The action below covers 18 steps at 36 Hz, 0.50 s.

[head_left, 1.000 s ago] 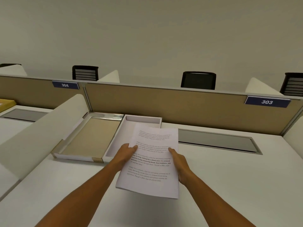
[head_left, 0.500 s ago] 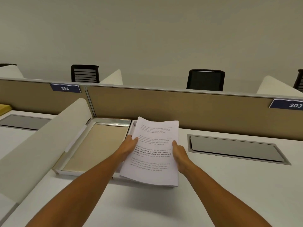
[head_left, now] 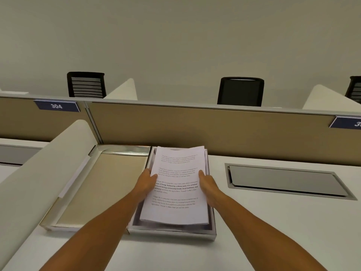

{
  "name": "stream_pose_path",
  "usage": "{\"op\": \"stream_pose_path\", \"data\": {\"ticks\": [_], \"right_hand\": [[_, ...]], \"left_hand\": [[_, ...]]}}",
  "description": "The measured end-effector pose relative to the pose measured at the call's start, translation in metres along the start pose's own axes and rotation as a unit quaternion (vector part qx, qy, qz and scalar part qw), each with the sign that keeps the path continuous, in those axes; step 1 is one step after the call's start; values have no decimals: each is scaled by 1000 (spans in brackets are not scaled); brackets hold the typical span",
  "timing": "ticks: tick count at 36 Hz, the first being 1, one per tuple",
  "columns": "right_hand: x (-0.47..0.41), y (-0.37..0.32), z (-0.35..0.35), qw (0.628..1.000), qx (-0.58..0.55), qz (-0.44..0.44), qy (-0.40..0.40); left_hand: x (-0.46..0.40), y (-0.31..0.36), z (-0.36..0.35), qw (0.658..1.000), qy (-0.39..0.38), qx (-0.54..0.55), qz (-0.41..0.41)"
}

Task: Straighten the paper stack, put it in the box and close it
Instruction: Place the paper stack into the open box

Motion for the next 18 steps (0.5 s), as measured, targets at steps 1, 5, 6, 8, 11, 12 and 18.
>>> {"op": "stream_pose_path", "data": {"ticks": [1,5,6,8,11,12,18], "right_hand": [[-3,1,-2,1000,-2,-2,-5],[-7,5,-5,1000,-7,-19,-8],[-8,6,-6,1000,-7,-24,-10],[-10,9,-8,999,-7,-31,-10],[-18,15,-8,999,-5,-41,0],[-20,17,-7,999,-3,-44,4],[-22,27,-6,998,1,-61,19]], "left_hand": [[-4,-3,0,1000,1,1,0],[-6,-14,0,1000,7,1,9],[-7,-16,1,1000,9,0,13],[-6,-19,1,1000,14,-5,19],[-11,-20,-2,999,17,-24,18],[-12,-20,-3,999,17,-30,18],[-14,-18,-8,997,30,-70,14]]}}
Point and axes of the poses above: each hand's wrist, its own x-axis away from the middle knuckle, its own z-axis out of the back of the hand, y = z × x, the point moved 8 cm from there along -x, towards the middle knuckle, and after that the axes turned 11 degrees about -x, right-handed, at the moved point
